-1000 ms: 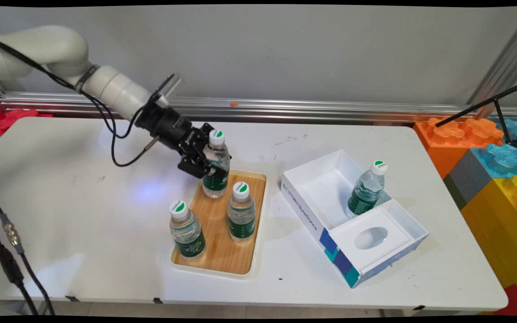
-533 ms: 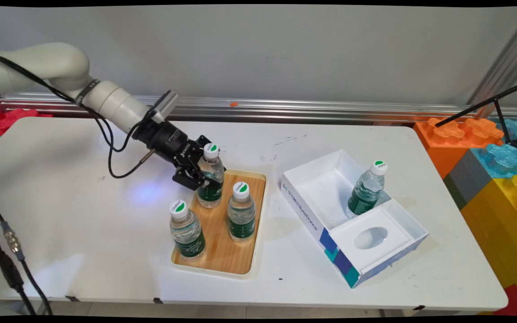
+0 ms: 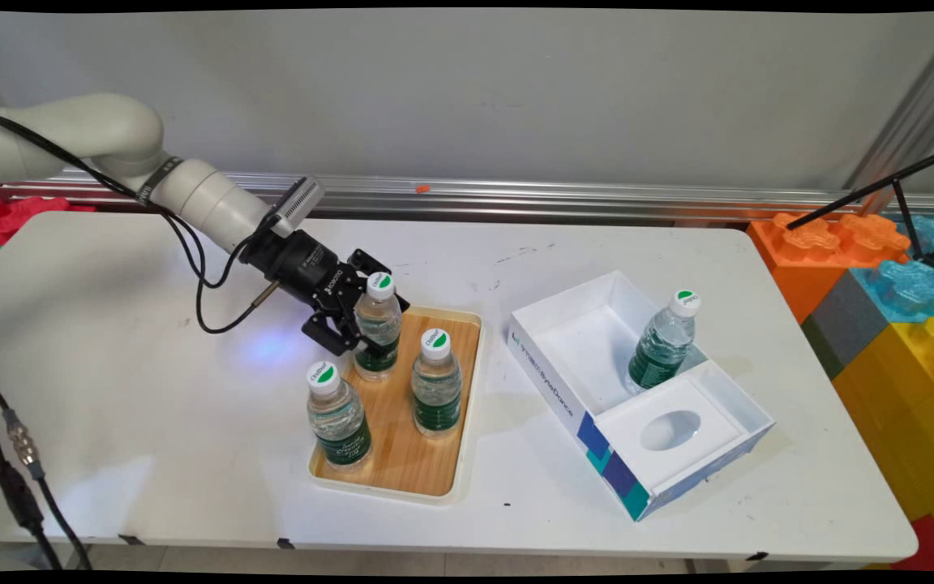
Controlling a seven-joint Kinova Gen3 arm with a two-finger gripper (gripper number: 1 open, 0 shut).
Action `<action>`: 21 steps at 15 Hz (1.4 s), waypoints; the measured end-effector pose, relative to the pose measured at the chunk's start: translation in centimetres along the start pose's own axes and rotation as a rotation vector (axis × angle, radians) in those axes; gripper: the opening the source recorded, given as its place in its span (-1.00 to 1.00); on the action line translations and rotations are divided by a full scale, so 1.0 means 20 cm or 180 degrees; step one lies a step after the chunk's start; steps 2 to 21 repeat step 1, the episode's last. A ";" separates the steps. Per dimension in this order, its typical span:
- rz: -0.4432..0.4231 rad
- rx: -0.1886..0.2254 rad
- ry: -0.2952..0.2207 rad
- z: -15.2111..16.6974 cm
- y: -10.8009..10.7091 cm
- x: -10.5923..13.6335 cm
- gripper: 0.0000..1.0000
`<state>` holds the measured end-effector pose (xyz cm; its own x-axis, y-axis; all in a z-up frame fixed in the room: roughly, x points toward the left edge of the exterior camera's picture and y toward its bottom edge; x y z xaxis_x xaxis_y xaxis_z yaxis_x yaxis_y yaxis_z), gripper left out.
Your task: Place the picked object on the tray
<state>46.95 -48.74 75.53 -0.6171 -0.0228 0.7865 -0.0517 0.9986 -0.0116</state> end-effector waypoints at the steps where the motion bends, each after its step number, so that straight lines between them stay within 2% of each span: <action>1: 0.0007 0.0004 0.0002 0.00 0.00 0.00 1.00; 21: 0.0007 0.0004 0.0002 0.00 0.00 0.00 1.00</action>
